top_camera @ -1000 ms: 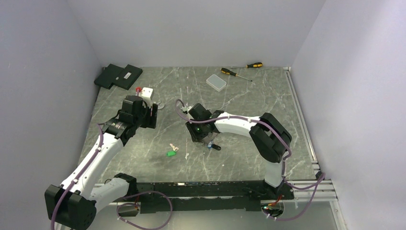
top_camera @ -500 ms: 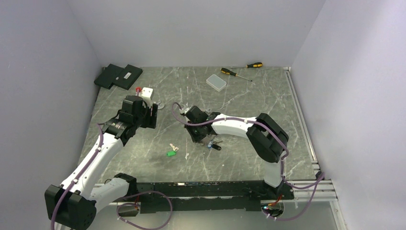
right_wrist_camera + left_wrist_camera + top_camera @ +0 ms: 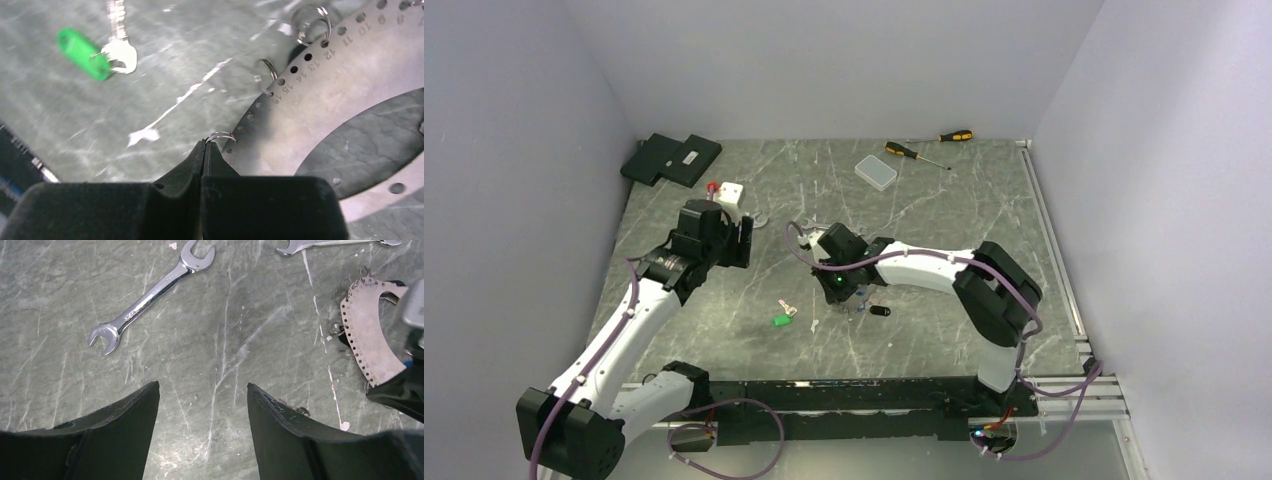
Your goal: Put the keys on the keyring
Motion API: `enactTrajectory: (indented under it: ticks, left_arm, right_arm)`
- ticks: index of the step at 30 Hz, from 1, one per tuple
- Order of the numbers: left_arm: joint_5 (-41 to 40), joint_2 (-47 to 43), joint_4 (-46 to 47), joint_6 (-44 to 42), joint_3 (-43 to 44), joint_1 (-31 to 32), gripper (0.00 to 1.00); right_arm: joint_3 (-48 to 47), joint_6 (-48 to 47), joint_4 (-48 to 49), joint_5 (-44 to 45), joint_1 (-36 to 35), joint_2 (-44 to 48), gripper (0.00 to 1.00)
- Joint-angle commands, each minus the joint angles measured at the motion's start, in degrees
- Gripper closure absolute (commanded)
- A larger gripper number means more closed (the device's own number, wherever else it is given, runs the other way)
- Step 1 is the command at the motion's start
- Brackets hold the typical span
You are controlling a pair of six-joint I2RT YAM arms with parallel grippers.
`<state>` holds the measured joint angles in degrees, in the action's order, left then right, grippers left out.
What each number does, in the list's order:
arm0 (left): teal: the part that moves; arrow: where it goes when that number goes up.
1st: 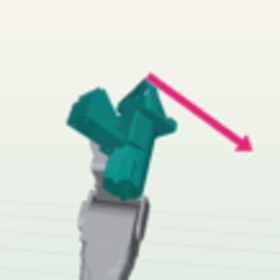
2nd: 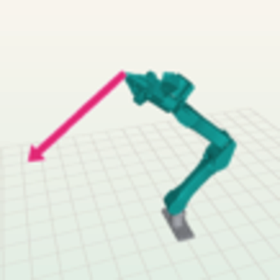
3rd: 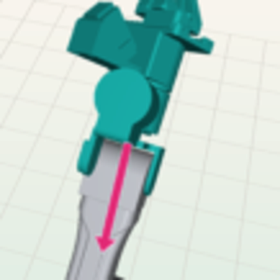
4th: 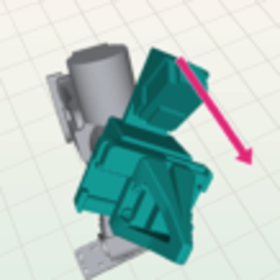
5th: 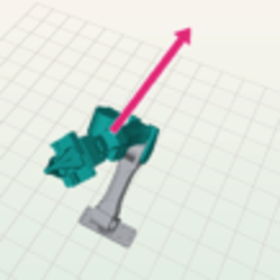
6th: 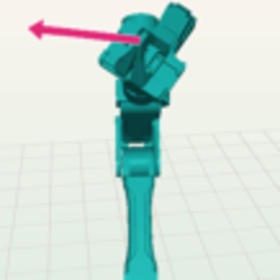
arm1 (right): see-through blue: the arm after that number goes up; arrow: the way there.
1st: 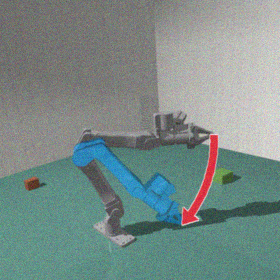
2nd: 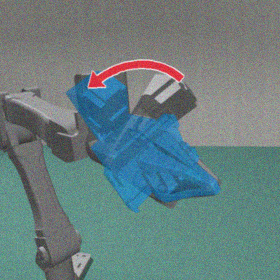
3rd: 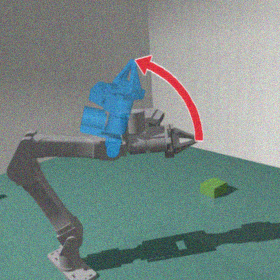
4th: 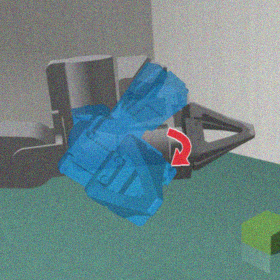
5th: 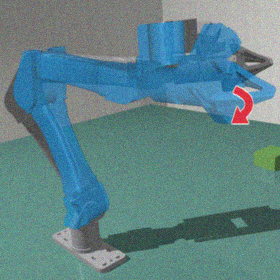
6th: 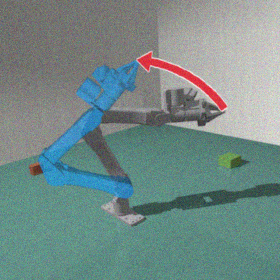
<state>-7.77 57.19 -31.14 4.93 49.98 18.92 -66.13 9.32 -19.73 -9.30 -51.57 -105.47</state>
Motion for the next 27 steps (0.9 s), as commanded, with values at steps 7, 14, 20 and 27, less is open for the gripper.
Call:
enactTrajectory:
  ticks: [7,14,20,27]
  left_arm:
    - [0.9,-2.5,0.9,-1.0,2.4,0.2,0.34]
    - [6.3,-7.2,3.3,-2.5,1.3,0.2,0.34]
    - [17.3,-14.6,8.3,-5.2,-1.8,0.2,0.34]
    - [30.4,-18.3,12.1,-7.6,-4.2,0.2,0.34]
  right_arm:
    - [1.7,-11.4,-0.6,-14.7,0.6,11.8,1.00]
    - [1.7,-17.5,-4.1,-21.3,1.9,17.7,1.00]
    - [3.0,-18.8,-2.6,-31.2,7.3,23.8,1.00]
    - [3.3,-18.4,-0.7,-40.1,11.8,27.1,1.00]
